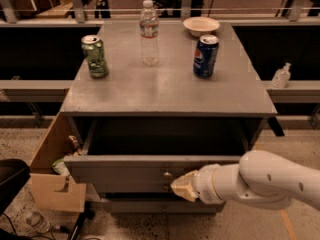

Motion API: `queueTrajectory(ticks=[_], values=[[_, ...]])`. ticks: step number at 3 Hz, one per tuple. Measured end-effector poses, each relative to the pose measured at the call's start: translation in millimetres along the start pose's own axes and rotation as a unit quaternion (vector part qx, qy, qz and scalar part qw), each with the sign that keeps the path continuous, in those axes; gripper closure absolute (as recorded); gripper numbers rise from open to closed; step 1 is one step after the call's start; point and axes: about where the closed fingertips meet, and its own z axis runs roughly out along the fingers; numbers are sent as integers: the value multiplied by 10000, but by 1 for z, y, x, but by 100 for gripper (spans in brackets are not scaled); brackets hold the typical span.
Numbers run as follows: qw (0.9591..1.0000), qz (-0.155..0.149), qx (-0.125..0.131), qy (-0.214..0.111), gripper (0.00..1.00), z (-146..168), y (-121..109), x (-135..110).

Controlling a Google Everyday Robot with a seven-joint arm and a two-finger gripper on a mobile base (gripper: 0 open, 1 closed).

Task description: Close top drawer

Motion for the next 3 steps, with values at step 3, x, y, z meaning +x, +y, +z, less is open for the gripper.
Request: queueTrajectory(ticks=[3], values=[[9993, -35, -321, -181, 100, 44, -42, -29]])
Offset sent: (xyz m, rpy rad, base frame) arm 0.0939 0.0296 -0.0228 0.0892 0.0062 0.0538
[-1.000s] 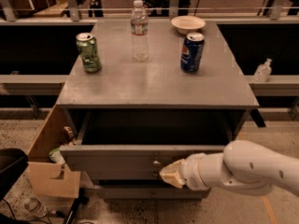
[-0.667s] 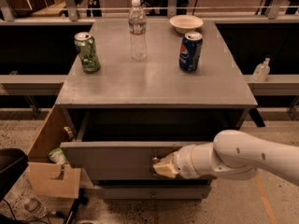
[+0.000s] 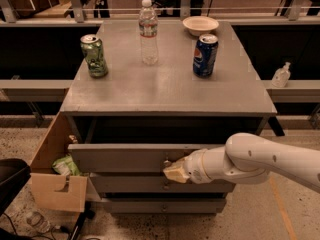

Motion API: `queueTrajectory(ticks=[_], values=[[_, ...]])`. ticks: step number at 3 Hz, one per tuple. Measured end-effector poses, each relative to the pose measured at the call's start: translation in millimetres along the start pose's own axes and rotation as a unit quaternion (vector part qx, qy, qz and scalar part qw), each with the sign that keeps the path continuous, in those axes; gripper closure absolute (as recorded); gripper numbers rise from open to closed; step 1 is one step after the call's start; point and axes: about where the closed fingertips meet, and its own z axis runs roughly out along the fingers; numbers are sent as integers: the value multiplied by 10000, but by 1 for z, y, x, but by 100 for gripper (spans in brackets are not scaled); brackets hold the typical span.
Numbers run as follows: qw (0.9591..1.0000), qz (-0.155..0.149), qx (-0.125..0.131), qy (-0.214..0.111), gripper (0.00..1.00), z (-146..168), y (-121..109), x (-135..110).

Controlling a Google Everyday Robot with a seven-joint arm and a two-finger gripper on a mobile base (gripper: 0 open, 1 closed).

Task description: Close top drawer

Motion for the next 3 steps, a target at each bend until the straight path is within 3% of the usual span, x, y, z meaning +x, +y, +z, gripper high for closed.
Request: queueTrajectory(ticks=[3], values=[[9999, 169, 30, 7, 100, 17, -44, -7]])
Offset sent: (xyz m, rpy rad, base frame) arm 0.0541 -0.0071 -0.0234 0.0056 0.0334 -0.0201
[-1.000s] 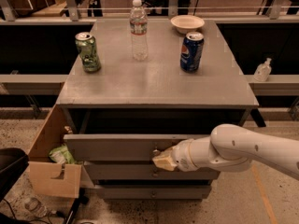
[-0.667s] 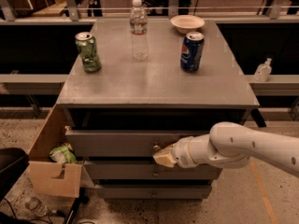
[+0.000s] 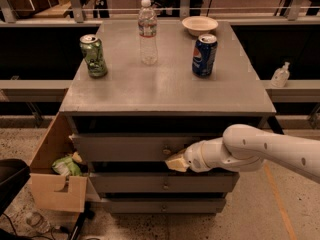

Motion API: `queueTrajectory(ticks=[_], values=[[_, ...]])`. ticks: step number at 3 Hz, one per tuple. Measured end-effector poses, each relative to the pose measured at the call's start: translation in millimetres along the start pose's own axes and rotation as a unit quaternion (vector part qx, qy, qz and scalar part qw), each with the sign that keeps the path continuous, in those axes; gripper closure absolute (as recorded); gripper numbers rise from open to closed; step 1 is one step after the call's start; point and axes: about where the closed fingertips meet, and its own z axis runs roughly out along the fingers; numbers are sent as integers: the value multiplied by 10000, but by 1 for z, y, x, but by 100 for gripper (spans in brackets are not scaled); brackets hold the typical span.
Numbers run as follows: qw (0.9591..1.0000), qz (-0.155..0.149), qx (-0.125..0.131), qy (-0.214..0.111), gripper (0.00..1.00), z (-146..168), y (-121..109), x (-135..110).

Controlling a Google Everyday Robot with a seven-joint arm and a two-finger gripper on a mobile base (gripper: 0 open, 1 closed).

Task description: Close top drawer

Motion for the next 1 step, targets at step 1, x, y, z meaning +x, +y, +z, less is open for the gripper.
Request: queueTrajectory(ticks=[1], values=[[10000, 0, -1, 0, 100, 0, 0, 0]])
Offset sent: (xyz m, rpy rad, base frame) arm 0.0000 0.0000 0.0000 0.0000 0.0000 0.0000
